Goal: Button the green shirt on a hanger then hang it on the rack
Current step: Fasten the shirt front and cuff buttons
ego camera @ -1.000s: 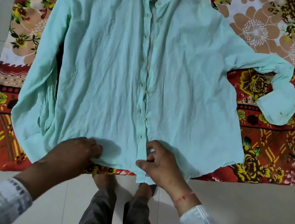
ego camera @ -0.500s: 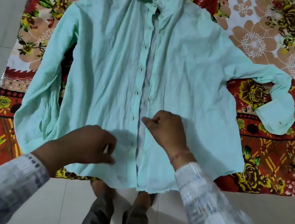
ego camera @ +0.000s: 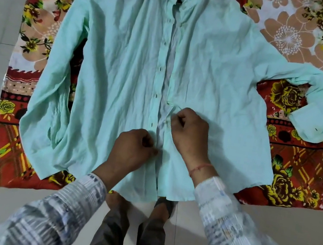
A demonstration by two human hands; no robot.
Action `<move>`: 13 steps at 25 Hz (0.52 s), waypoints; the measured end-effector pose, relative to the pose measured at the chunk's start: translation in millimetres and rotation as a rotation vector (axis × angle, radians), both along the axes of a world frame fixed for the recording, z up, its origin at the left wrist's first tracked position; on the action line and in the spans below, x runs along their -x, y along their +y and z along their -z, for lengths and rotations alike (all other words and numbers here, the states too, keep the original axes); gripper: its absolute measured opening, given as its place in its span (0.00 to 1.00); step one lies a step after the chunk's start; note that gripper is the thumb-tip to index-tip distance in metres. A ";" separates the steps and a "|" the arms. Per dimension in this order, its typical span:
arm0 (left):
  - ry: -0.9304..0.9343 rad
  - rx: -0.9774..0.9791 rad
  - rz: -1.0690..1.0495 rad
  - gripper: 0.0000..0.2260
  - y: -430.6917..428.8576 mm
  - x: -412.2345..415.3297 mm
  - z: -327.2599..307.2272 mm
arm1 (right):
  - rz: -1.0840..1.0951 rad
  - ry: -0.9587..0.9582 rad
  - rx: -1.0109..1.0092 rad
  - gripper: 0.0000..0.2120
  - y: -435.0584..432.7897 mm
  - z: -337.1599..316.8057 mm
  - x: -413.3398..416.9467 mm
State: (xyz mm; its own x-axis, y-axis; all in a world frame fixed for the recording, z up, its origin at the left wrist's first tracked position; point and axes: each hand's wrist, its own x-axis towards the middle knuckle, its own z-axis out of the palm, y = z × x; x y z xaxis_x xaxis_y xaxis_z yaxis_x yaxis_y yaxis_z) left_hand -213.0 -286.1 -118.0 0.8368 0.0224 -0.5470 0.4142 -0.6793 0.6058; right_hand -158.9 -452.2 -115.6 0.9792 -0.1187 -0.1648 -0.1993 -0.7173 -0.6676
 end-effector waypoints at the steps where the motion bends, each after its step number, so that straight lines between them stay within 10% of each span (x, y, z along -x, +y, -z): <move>1: -0.017 -0.028 0.007 0.12 -3.5 5.5 1.0 | -0.007 -0.010 0.008 0.08 -1.3 -5.9 14.5; 13: 0.166 0.271 -0.352 0.08 1.4 8.3 -4.9 | -0.076 0.170 0.202 0.09 15.6 5.7 75.0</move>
State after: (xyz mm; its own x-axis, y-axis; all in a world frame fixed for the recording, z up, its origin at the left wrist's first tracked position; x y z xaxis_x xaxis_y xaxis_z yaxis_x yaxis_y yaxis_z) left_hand -221.3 -284.7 -113.0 0.7045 0.1272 -0.6982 0.6973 -0.3071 0.6476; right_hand -233.9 -436.5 -121.3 0.9469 -0.0928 -0.3078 -0.2365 -0.8496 -0.4714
